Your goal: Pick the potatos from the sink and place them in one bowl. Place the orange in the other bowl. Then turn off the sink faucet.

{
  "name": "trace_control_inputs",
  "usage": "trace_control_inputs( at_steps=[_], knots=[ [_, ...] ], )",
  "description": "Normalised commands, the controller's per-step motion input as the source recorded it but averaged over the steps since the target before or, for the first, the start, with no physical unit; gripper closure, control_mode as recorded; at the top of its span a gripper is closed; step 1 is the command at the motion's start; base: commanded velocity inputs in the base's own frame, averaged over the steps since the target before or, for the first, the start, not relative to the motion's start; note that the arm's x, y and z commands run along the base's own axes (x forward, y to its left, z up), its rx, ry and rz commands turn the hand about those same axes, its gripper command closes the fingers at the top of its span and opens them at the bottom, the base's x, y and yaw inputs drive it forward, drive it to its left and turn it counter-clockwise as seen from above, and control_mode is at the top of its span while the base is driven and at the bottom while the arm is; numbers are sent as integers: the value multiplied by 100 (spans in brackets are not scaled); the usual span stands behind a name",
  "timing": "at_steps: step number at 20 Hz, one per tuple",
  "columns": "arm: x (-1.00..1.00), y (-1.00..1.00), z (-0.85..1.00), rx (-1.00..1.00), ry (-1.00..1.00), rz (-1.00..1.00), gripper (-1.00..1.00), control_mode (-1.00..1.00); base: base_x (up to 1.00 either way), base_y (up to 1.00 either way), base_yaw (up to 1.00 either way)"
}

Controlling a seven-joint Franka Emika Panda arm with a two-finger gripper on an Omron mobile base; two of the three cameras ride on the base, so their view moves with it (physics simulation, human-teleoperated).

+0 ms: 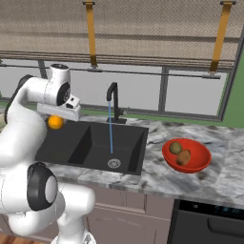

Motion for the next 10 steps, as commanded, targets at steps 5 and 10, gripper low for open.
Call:
trace_control_inputs(
  at_steps=[5, 10],
  knots=[
    [-23, 80, 0, -3, -1, 0, 100, -100, 0, 0, 0],
    [-7, 93, 0, -2, 0, 0, 100, -100, 0, 0, 0]
  ],
)
